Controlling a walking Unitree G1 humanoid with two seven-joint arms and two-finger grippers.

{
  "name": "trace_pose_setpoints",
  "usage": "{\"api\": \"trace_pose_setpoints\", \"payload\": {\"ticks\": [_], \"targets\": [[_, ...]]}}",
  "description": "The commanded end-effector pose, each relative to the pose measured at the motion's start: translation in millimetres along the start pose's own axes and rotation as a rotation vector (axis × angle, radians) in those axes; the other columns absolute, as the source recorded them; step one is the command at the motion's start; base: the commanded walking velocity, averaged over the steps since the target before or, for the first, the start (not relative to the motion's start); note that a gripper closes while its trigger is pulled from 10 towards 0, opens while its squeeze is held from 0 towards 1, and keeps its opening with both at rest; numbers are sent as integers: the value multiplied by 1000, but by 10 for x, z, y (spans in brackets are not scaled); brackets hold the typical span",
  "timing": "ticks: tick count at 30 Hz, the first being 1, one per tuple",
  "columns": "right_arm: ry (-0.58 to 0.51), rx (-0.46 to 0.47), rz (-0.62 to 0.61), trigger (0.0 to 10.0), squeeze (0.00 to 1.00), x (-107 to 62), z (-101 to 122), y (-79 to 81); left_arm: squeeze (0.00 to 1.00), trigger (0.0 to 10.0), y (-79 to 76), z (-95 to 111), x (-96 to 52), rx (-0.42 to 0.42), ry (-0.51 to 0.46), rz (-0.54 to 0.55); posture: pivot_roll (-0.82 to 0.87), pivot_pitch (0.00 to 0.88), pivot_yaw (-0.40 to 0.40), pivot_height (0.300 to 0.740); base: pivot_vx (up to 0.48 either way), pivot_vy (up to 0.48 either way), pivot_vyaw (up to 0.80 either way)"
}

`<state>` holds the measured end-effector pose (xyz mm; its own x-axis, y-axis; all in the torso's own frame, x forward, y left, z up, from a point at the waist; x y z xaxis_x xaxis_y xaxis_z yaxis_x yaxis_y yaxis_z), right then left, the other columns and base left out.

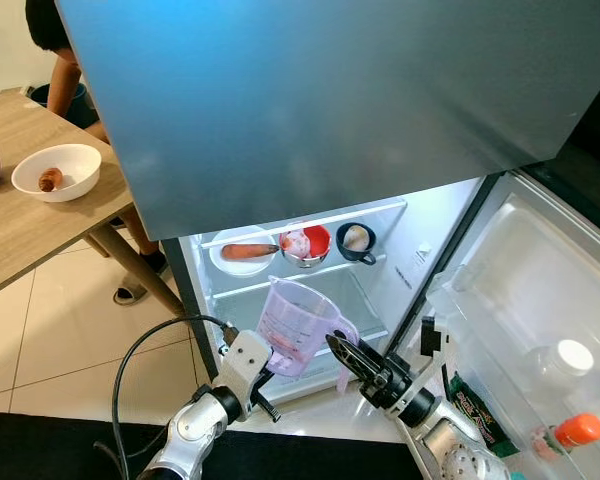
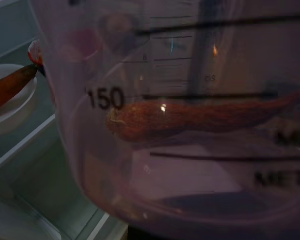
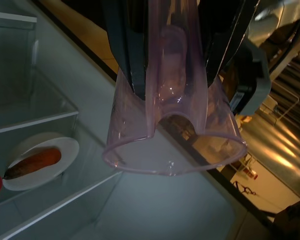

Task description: Restocking fridge

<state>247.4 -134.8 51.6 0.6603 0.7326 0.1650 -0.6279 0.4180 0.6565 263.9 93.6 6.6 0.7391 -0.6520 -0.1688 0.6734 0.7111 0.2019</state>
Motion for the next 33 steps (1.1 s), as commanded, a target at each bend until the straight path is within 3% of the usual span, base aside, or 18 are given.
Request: {"api": "trace_pose_setpoints", "payload": {"ticks": [1,9,25,29,31,33], "targets": [[68,-11,17,10000,0,-22,-107,25,0,10000,-35,29,44,-8,-11,-10,-153,89,-10,740,0,0,0],[152,-28,76,10000,0,-62,-196,101,0,10000,-26,38,60,-7,-11,-11,-157,93,-11,740,0,0,0],[205,-54,78,10000,0,-121,-262,106,0,10000,-9,50,75,-1,-11,-10,-161,98,-10,740,0,0,0],[81,-186,-104,10000,0,-67,-80,-88,0,10000,-64,-37,8,5,23,-31,-162,100,-7,740,0,0,0],[-26,-277,-255,10000,0,-48,126,-240,0,10000,-127,-154,-89,-14,63,-31,-159,105,-1,740,0,0,0],[-87,-319,-330,10000,0,-45,257,-307,0,10000,-182,-246,-172,-31,95,-31,-158,106,-2,740,0,0,0]]}}
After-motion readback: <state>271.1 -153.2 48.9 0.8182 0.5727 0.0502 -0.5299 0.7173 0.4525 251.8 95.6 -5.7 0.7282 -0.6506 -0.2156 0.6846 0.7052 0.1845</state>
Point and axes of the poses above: a point about 5 cm out from each wrist's last joint towards the gripper, its own x axis pointing out of the wrist towards the gripper, its own z axis along the axis of the wrist's last joint, y = z × x, the point moved 1 cm from there along x, pointing out of the wrist towards the gripper, and after that the axes turned 7 degrees about x, right-handed, at the moved point
